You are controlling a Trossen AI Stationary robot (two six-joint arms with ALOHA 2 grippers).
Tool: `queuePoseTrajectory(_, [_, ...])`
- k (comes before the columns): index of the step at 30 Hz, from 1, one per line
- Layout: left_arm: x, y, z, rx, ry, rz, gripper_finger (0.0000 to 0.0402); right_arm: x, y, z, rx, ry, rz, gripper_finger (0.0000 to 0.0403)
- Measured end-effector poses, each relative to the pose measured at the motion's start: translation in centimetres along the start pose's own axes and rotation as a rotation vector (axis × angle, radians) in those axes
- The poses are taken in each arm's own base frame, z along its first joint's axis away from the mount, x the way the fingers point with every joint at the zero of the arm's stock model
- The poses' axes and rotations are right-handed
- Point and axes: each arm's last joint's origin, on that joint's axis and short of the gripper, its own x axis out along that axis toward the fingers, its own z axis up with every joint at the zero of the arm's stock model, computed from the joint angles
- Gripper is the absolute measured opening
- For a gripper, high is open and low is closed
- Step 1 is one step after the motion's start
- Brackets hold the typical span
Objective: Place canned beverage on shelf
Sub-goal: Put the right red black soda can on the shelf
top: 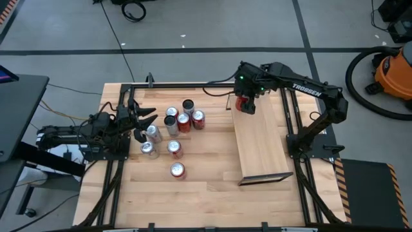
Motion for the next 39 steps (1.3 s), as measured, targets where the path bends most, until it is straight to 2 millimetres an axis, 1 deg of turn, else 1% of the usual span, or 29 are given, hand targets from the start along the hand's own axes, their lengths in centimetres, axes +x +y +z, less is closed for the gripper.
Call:
queuePoseTrajectory(3, [0.0,0.0,0.0,0.000,0.000,0.000,0.0156,-0.2,0.0,0.1,0.016,-0.007,-0.002,0.0397])
queuePoseTrajectory(12, [0.0,0.0,-0.1,0.005,0.011,0.000,0.0156,-2.9,-0.3,0.9,0.065,-0.094,-0.007,0.0399])
queuePoseTrajectory(15, [0.0,0.0,-0.2,0.008,0.021,0.000,0.0156,-3.8,-0.4,0.8,0.140,-0.102,-0.015,0.0399])
queuePoseTrajectory(18, [0.0,0.0,-0.2,0.008,0.023,0.000,0.0155,-4.7,-0.2,0.4,0.244,-0.107,-0.075,0.0399])
queuePoseTrajectory(22, [0.0,0.0,-0.2,0.007,0.022,0.000,0.0156,-5.5,0.6,0.1,0.347,-0.150,-0.107,0.0399])
queuePoseTrajectory(26, [0.0,0.0,-0.1,-0.003,0.011,0.000,0.0156,-4.6,1.1,0.1,0.421,-0.151,-0.103,0.0399])
queuePoseTrajectory(32, [0.0,0.0,-0.1,-0.045,0.015,0.001,0.0156,-2.8,1.4,-0.1,0.483,-0.125,-0.167,0.0399])
queuePoseTrajectory(34, [0.0,0.0,-0.2,-0.046,0.018,0.001,0.0156,-2.3,1.4,-0.3,0.495,-0.110,-0.190,0.0399])
queuePoseTrajectory(39, [0.0,0.0,-0.2,-0.046,0.017,0.001,0.0155,-1.3,1.6,-0.6,0.506,-0.073,-0.180,0.0398])
